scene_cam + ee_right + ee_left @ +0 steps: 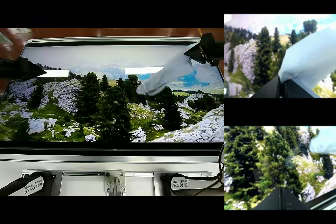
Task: Fold the shirts.
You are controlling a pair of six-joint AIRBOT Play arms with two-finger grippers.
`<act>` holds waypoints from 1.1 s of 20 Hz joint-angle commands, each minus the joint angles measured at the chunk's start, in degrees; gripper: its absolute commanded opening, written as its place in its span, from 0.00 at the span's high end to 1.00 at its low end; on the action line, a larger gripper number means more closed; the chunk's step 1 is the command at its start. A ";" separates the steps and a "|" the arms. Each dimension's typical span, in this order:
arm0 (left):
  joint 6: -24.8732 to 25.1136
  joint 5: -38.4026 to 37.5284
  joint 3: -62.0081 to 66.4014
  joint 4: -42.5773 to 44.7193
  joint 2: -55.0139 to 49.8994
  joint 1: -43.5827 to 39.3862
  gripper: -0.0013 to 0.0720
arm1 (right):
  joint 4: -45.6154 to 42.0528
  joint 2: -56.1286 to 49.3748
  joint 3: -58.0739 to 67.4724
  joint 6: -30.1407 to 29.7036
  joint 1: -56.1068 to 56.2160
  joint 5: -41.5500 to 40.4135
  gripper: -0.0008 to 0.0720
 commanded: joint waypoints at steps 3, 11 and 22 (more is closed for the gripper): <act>-2.56 -0.68 -0.02 -0.22 0.04 -0.74 0.93 | -20.06 -1.75 0.02 -6.75 -1.64 1.64 0.92; -5.07 -2.51 -0.02 -0.17 0.02 -6.56 0.93 | -37.99 -13.99 -0.04 0.02 -18.71 10.25 0.92; -8.31 -2.45 -0.02 -0.13 -0.33 -13.68 0.93 | -38.58 -1.90 -29.31 5.64 -46.88 7.43 0.92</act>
